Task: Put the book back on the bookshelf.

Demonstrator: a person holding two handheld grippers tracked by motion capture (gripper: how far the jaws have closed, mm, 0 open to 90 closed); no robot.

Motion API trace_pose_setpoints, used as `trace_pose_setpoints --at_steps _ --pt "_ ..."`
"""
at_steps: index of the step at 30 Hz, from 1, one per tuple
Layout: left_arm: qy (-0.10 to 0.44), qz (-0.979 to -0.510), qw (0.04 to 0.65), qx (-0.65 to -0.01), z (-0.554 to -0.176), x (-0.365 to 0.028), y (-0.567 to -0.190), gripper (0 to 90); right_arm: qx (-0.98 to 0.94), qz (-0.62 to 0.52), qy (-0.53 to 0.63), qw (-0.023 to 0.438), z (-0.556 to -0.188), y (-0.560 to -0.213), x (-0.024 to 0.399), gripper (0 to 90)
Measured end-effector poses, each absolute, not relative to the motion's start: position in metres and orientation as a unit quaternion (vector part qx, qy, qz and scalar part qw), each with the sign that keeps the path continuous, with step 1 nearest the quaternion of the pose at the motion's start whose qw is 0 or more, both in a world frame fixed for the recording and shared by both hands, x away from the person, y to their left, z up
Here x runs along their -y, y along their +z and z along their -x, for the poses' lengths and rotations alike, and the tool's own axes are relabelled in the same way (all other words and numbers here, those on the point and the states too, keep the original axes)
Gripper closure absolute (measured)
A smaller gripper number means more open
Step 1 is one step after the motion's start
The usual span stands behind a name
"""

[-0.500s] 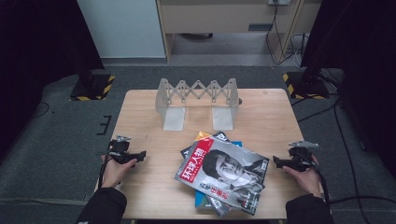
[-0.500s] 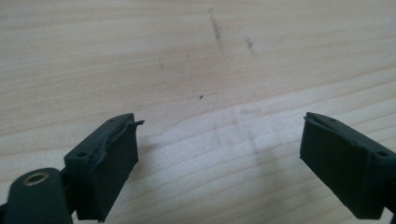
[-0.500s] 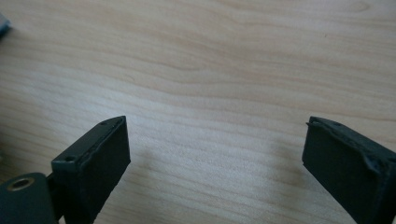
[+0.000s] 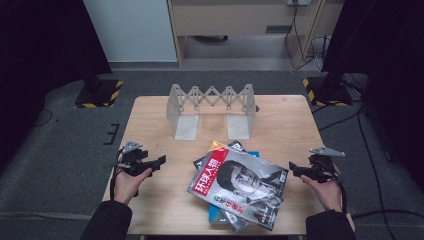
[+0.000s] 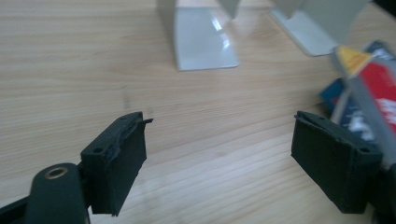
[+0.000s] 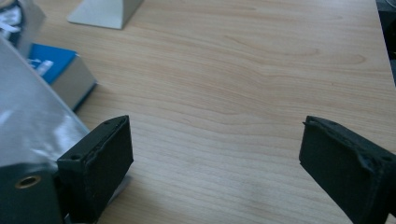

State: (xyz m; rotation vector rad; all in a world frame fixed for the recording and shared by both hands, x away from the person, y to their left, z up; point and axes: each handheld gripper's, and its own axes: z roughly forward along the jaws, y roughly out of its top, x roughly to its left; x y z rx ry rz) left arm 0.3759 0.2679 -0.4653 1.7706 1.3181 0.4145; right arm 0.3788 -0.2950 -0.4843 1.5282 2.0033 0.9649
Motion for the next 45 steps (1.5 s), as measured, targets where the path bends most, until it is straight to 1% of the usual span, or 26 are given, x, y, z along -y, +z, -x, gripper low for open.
trace_pose_setpoints --at_steps 8,17,21,31,45 --pt "0.150 -0.728 0.453 -0.493 -0.365 -0.243 -0.457 19.2 -0.718 -0.544 0.374 0.221 -0.367 -0.469 0.283 9.0" --pt "0.128 -0.727 0.462 -0.491 -0.357 -0.233 -0.455 20.6 -0.732 -0.522 0.385 0.211 -0.360 -0.464 0.264 8.4" --pt "0.112 -0.735 0.463 -0.482 -0.352 -0.223 -0.455 22.2 -0.736 -0.514 0.390 0.204 -0.356 -0.464 0.256 8.4" --pt "0.076 -0.764 0.446 -0.461 -0.344 -0.199 -0.463 27.7 -0.749 -0.499 0.395 0.185 -0.350 -0.469 0.242 8.6" --pt "0.033 -0.784 0.421 -0.454 -0.346 -0.183 -0.481 28.5 -0.757 -0.494 0.391 0.172 -0.352 -0.479 0.229 8.4"
